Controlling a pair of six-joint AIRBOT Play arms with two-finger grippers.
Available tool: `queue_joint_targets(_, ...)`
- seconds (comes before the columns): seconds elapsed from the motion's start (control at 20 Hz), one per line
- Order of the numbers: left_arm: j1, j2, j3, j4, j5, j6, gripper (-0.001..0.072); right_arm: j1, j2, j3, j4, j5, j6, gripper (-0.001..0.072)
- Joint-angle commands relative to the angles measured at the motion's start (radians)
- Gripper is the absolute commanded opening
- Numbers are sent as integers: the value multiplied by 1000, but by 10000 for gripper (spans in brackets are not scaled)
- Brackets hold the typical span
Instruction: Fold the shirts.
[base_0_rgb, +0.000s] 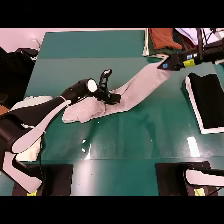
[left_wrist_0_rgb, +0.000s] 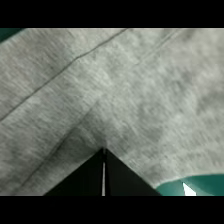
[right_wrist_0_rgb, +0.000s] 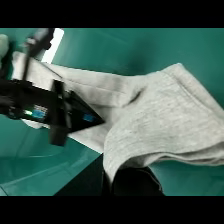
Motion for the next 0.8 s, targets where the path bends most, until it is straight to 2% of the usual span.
queue_joint_targets(0.0,-11,-24,11,-6,-12,5,19,93,21,68,1,4,36,13)
queue_joint_targets(0.1,-8,-23,16,-3,-20,5,19,139,21,72,1,-5,38,13)
queue_joint_targets(0.25,38,10,62,11,-105,5,18,203,16,72,2,-14,46,13)
queue_joint_targets(0.5,261,286,66,191,-202,-21,19,362,-2,72,8,-129,49,13)
queue_joint_targets(0.65,436,504,66,326,-236,-21,19,508,-93,73,152,-272,32,13)
queue_joint_targets(0.75,533,621,66,385,-238,-22,19,628,-187,74,283,-436,-50,13)
